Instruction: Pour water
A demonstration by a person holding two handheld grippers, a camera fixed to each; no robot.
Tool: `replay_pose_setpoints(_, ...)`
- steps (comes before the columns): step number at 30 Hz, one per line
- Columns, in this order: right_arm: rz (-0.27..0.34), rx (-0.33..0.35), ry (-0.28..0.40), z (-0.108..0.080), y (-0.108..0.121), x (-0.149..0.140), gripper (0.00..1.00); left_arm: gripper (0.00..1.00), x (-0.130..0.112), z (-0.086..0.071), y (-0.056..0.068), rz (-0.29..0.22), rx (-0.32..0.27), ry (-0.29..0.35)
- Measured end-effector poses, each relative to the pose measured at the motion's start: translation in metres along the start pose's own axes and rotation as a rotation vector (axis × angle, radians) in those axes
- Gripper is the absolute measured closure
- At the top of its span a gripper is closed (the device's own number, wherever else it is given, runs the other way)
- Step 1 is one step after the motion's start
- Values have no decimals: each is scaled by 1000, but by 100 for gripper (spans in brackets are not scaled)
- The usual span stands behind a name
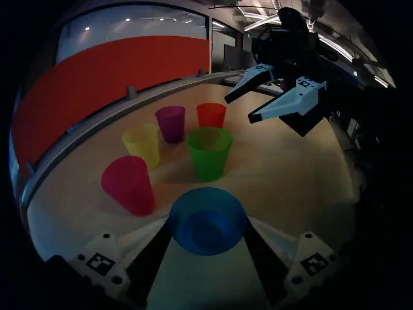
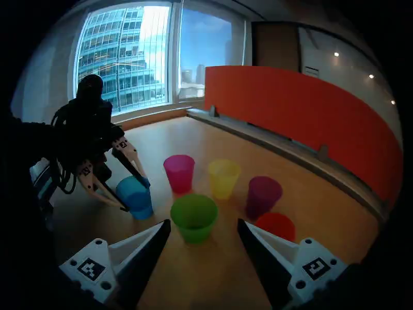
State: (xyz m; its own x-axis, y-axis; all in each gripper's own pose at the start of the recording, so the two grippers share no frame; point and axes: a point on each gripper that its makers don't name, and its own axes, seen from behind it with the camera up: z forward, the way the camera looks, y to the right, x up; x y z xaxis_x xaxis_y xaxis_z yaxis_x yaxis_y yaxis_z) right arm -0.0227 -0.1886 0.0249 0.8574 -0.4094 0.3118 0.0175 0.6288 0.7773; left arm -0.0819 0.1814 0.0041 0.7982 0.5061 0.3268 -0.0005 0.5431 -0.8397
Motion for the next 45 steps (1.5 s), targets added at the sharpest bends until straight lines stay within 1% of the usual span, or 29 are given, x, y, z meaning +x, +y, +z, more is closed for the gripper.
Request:
replay_pose_setpoints(14, 1, 15, -21, 15, -6, -9, 0, 12, 1, -3, -1, 22, 11, 10)
replay_pose_setpoints(26, -19, 28, -48, 31, -13, -18, 0, 12, 10, -9, -3, -6, 12, 46)
replay_pose_setpoints(32, -23, 31, -60, 39, -15, -23, 0, 12, 18, -15, -6, -8, 26, 72)
replay_pose_setpoints(39, -23, 31, -70, 50, -15, -27, 0, 12, 23, -21, -13, -39, 34, 94)
replay_pose_setpoints(45, -27, 37, -77, 61, -17, -28, 0, 12, 24, -24, -16, -49, 43, 103)
